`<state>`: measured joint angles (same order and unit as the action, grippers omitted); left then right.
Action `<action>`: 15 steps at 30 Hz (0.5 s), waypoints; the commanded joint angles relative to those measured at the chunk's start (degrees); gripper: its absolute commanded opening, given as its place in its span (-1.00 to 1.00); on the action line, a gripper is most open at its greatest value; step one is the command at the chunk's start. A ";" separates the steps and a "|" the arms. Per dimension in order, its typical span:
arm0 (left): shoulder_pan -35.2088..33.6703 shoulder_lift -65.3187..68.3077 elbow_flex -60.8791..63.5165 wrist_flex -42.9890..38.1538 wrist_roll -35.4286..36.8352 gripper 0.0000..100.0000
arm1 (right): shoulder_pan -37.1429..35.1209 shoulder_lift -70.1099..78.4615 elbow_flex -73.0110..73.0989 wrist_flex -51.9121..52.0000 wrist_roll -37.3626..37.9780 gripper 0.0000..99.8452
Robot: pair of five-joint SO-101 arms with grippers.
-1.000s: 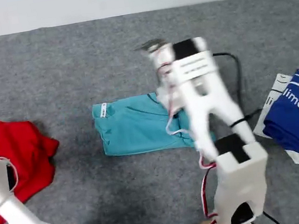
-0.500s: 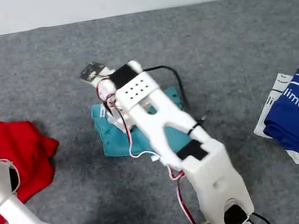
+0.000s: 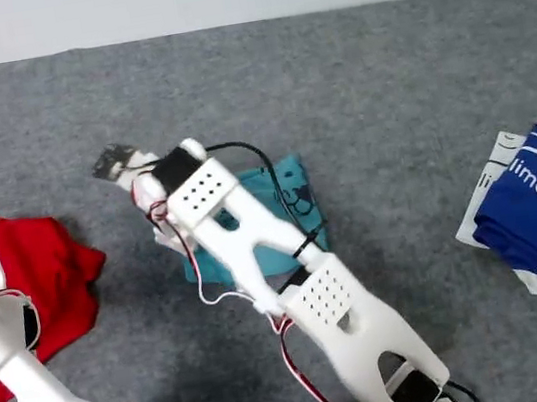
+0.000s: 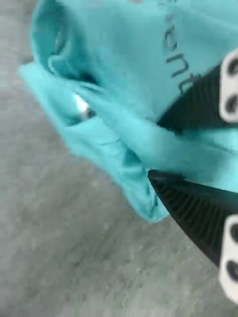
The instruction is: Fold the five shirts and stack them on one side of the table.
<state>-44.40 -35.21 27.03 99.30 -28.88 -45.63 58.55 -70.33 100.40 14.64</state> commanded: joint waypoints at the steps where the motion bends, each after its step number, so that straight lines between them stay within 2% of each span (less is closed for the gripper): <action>1: 0.26 -1.49 -0.40 0.26 -0.70 -0.99 | -0.57 -1.01 -9.14 2.15 -1.67 -0.44; 5: 0.18 -1.49 -0.57 0.26 -0.70 -0.99 | 0.48 -1.01 -15.47 2.59 -1.85 -0.43; 8: 0.18 -1.49 -0.57 0.26 -0.79 -0.99 | 2.15 -2.24 -14.77 2.59 -1.67 -0.45; 10: 0.18 -1.49 -0.66 0.26 -0.79 -0.99 | 3.38 -3.47 -11.69 2.59 -1.49 -0.56; 14: 0.00 -1.49 -0.66 0.44 -0.79 -0.99 | 7.69 -7.16 -2.46 2.59 2.29 -1.00; 15: 0.00 -1.49 -0.66 0.44 -0.79 -0.99 | 8.84 -8.13 0.26 2.68 3.60 -0.96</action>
<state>-44.40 -35.21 27.03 99.30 -28.88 -40.53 56.53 -74.64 100.57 15.08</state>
